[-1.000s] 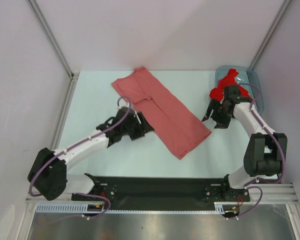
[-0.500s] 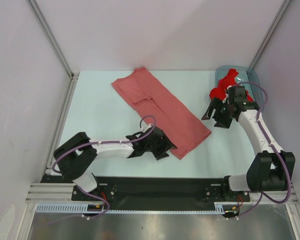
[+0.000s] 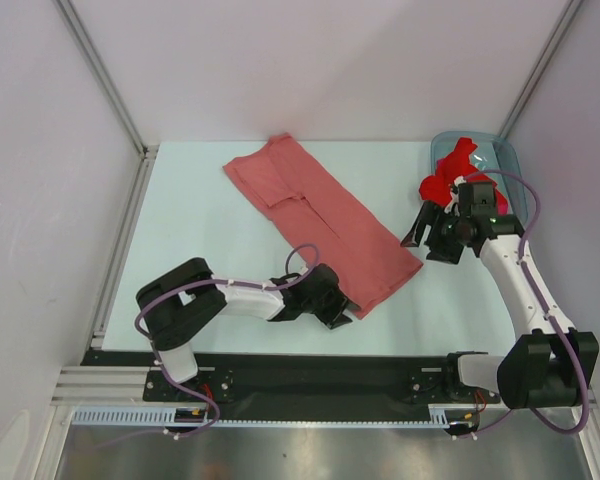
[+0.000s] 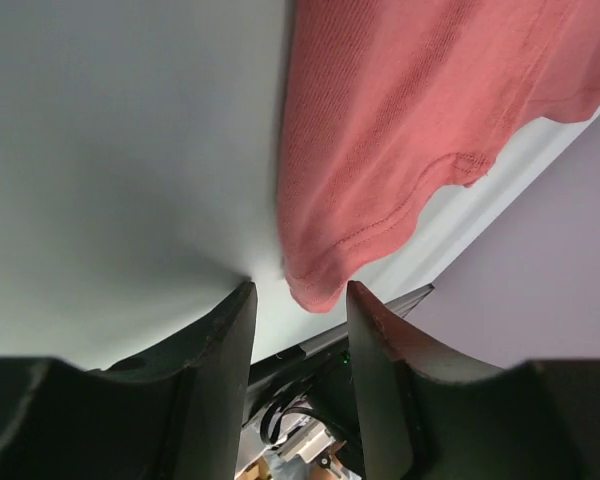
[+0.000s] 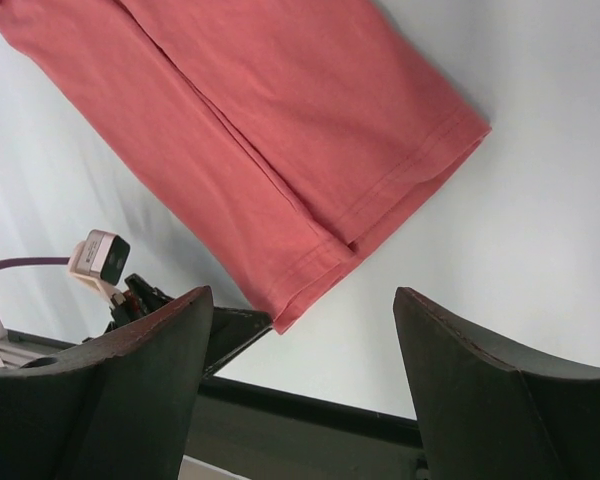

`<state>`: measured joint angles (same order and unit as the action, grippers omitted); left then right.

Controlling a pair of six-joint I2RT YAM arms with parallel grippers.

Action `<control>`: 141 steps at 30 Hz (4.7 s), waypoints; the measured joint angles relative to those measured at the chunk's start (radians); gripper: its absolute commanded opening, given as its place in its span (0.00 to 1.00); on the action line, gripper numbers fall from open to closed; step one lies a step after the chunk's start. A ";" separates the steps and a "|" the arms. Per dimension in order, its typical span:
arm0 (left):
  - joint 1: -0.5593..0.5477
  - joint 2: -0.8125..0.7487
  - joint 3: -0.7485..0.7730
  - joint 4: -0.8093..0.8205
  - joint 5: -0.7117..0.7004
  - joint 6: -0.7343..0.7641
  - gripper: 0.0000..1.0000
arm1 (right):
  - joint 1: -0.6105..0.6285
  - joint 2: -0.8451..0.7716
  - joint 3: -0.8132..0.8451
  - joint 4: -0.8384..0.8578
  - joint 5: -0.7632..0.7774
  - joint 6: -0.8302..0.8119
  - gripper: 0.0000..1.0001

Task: Fold and stack the t-shirts
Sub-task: Fold the tshirt

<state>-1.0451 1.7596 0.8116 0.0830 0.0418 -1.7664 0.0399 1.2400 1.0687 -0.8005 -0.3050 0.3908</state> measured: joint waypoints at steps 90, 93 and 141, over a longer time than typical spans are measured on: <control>0.019 -1.173 -0.560 -0.865 -0.163 0.208 0.00 | 0.672 0.139 -0.608 0.640 -0.226 0.354 0.00; 0.019 -1.171 -0.530 -0.871 -0.163 0.216 0.00 | 0.672 0.098 -0.629 0.642 -0.222 0.375 0.00; 0.818 -0.114 0.343 -0.639 0.084 0.993 0.00 | 0.291 0.930 0.561 0.311 -0.412 0.181 0.00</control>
<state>-0.2268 1.6455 1.1549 -0.5560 0.1257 -0.7731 0.3309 2.1696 1.6299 -0.4900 -0.7174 0.5716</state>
